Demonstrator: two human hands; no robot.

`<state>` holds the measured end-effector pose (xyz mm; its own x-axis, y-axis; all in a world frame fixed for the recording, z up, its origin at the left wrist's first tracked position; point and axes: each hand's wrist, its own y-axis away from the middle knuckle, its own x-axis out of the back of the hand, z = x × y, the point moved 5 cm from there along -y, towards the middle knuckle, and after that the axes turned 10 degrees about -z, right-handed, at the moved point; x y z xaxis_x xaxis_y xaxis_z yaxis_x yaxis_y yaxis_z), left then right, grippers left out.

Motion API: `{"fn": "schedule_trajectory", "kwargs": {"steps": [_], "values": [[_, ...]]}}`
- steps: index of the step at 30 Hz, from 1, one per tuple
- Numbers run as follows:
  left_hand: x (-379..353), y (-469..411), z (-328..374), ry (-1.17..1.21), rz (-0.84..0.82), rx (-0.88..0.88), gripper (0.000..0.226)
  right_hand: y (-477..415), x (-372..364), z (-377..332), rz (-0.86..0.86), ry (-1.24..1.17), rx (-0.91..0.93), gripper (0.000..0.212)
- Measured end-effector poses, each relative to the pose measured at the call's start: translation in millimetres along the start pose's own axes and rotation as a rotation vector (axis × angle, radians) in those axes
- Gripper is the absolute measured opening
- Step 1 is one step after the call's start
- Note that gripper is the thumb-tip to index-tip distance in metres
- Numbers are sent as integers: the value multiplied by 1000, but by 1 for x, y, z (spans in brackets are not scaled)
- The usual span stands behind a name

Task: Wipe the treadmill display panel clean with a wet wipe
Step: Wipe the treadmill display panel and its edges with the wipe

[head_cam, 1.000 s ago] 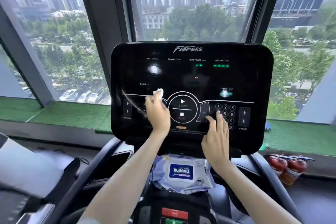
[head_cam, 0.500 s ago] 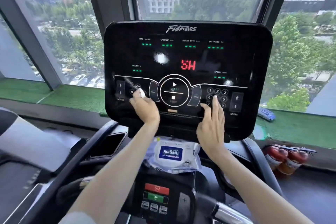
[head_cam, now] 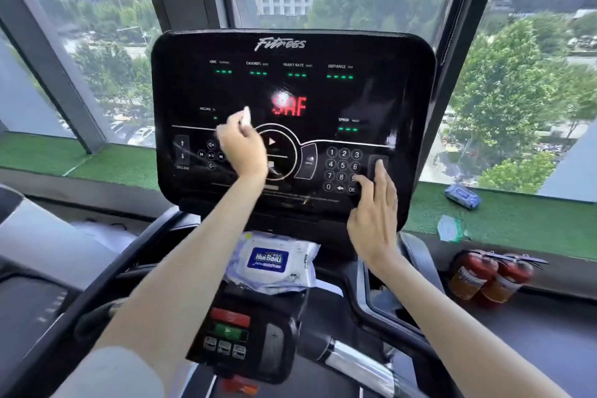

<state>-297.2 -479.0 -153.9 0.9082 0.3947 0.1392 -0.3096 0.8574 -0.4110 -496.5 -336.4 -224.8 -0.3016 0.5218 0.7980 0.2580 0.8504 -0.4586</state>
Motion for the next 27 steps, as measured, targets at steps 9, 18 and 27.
{"fn": "schedule_trajectory", "kwargs": {"steps": [9, 18, 27], "values": [[-110, 98, 69, -134, -659, -482, 26, 10, 17, 29, -15, -32, -47, 63], [-86, 15, 88, -229, -289, -436, 31, 11, 19, 42, -77, 109, -21, 72], [-112, 142, 26, -430, -921, -900, 40, 28, 22, 45, -20, 83, -168, 62]]}}
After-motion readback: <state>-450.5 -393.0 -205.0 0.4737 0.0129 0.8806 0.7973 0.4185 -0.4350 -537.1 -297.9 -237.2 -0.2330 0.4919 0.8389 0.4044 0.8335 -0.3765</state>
